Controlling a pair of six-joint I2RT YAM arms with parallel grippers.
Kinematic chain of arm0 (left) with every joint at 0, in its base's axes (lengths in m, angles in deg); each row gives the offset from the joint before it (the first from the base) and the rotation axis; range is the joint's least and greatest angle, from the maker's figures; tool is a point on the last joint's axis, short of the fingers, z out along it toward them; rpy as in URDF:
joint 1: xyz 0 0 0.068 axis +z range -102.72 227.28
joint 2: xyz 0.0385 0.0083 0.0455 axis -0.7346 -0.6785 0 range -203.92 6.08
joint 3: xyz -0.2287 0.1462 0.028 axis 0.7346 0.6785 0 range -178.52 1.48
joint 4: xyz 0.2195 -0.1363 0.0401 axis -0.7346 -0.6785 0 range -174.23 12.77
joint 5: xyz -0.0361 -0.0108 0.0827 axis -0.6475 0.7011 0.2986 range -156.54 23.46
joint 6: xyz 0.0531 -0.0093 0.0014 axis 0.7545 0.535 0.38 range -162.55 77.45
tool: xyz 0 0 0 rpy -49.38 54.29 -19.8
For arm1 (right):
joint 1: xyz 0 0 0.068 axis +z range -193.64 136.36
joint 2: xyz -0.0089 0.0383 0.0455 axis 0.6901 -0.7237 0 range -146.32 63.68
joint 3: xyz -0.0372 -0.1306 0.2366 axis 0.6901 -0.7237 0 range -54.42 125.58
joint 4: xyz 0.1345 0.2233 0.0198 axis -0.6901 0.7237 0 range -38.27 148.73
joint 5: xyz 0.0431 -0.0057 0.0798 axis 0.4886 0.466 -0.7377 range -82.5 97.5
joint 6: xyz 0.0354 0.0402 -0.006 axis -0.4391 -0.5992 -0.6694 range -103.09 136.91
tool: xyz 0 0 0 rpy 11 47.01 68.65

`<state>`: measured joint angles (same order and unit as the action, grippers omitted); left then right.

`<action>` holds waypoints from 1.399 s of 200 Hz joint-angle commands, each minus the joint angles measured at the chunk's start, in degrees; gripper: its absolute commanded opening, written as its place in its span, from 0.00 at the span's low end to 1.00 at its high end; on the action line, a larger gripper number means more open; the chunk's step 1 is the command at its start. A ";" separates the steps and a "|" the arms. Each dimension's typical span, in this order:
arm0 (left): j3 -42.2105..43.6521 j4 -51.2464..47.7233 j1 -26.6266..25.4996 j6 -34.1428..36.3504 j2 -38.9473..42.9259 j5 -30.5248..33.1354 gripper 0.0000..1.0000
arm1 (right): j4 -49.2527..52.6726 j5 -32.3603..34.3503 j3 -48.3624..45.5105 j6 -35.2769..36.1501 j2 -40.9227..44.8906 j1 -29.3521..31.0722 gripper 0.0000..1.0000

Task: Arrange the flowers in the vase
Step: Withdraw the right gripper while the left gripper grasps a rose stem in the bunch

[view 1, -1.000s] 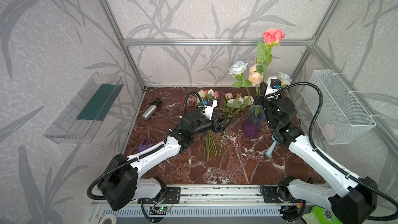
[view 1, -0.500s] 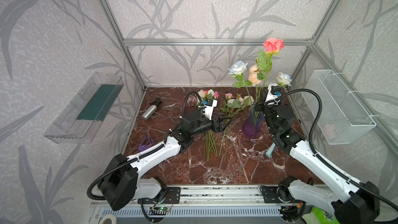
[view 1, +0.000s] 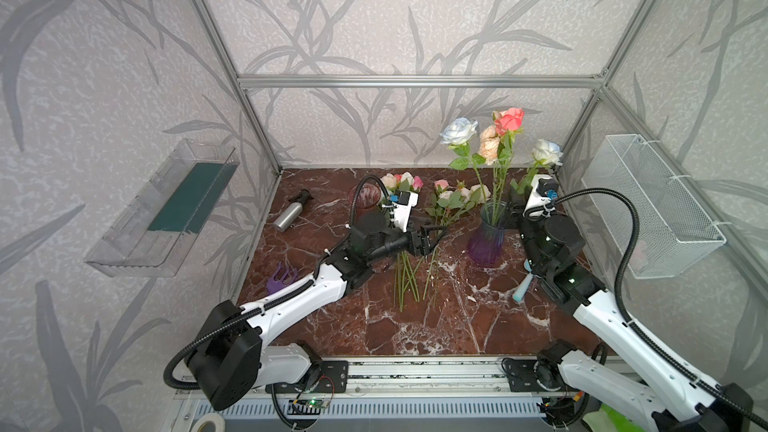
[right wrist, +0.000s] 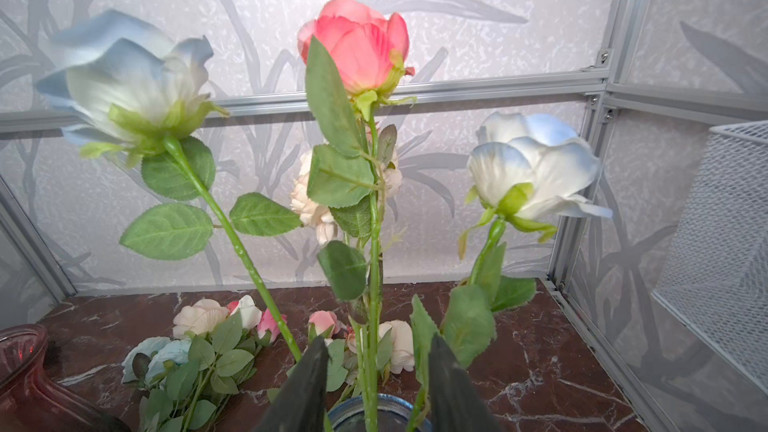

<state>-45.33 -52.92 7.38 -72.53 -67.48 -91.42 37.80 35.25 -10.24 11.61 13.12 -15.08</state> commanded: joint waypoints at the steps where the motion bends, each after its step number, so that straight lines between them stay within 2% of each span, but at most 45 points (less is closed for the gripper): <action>1: -3.27 -6.52 0.23 4.30 1.05 4.00 0.78 | 4.41 0.92 2.33 -1.41 2.44 1.00 0.41; 22: -6.98 -16.01 0.31 8.17 -0.51 10.67 0.73 | 8.03 0.86 2.74 -2.55 5.97 2.03 0.41; 34: -10.05 -22.52 0.23 8.56 -2.43 16.59 0.63 | 12.34 -0.26 2.96 -5.52 8.22 2.38 0.41; 53: -16.61 -35.08 0.19 9.34 -7.84 24.79 0.38 | 20.06 -3.95 2.06 -12.14 12.03 2.56 0.37; 71: -20.42 -42.86 0.25 9.84 -13.39 29.08 0.36 | 26.17 -7.79 -0.08 -17.46 16.24 2.55 0.32; 97: -22.80 -46.46 -0.09 13.44 -20.02 28.82 0.42 | 36.03 -8.97 -2.48 -23.16 20.60 2.49 0.26; 121: -25.46 -49.26 -0.33 16.12 -26.00 25.87 0.48 | 41.23 -10.77 -5.03 -26.63 22.04 2.46 0.26; 151: -32.96 -56.20 -0.58 18.61 -35.24 23.81 0.48 | 42.65 -13.25 -8.72 -29.77 22.72 2.36 0.27; 162: -35.56 -57.61 -0.67 19.38 -38.01 22.70 0.44 | 42.61 -13.17 -9.81 -30.33 23.04 2.27 0.27; 210: -41.82 -60.26 -1.09 20.84 -44.73 19.16 0.47 | 42.27 -13.27 -13.15 -30.78 23.85 1.65 0.28; 230: -42.27 -60.19 -1.07 20.52 -46.61 18.89 0.44 | 42.56 -13.42 -13.33 -30.41 24.11 1.34 0.28; 248: -42.46 -59.77 -1.10 19.76 -47.59 18.95 0.31 | 42.93 -13.33 -13.33 -29.79 24.36 1.14 0.28; 280: -43.42 -59.60 -1.06 18.57 -47.69 18.26 0.17 | 43.18 -13.35 -12.98 -28.67 24.81 0.91 0.28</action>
<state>-86.66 -110.58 6.46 -53.69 -115.04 -72.34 80.31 21.94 -23.22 -18.16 37.14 -13.88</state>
